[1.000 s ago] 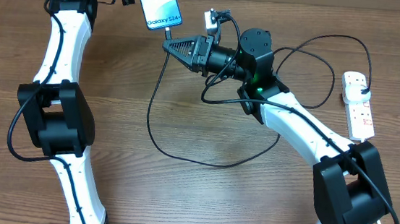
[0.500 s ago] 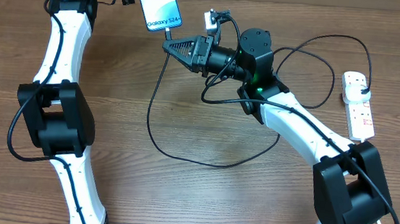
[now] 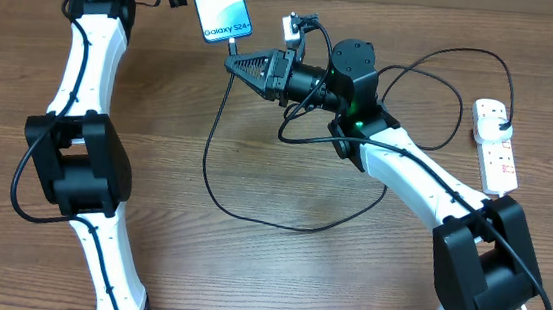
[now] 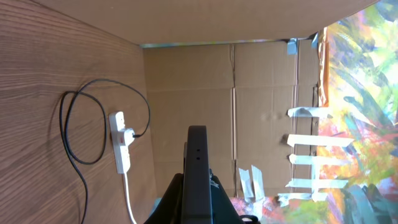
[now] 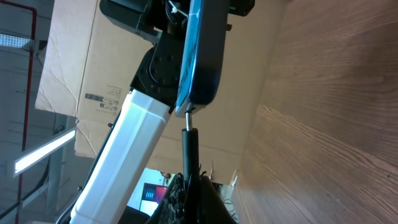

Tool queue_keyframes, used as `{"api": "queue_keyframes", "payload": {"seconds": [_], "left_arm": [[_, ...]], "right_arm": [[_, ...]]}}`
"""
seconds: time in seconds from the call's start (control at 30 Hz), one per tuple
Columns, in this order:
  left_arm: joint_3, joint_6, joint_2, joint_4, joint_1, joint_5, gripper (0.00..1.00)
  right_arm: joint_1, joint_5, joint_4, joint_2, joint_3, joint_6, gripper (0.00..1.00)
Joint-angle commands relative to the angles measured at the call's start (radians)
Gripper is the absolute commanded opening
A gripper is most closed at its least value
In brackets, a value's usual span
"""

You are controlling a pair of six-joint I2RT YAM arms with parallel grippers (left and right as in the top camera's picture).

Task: Plug charger to phone and switch on socket
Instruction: 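Push the connector upward into the phone's port with the right gripper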

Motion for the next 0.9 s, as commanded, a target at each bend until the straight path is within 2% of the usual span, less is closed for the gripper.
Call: {"api": "queue_keyframes", "payload": {"seconds": [0.0,0.5,0.87], "left_arm": [[0.008,-0.001,-0.008,0.007,-0.021,0.021,0.04],[0.008,0.082,-0.008,0.007,-0.04,0.066,0.04],[0.008,0.082,-0.008,0.007,0.007,0.139,0.04]], "right_arm": [[0.005,0.012,0.0,-0.028,0.016,0.0,0.04],[-0.001,0.011,-0.001,-0.028,0.016,0.0,0.04],[-0.003,0.012,-0.017,-0.028,0.016,-0.007,0.04]]}}
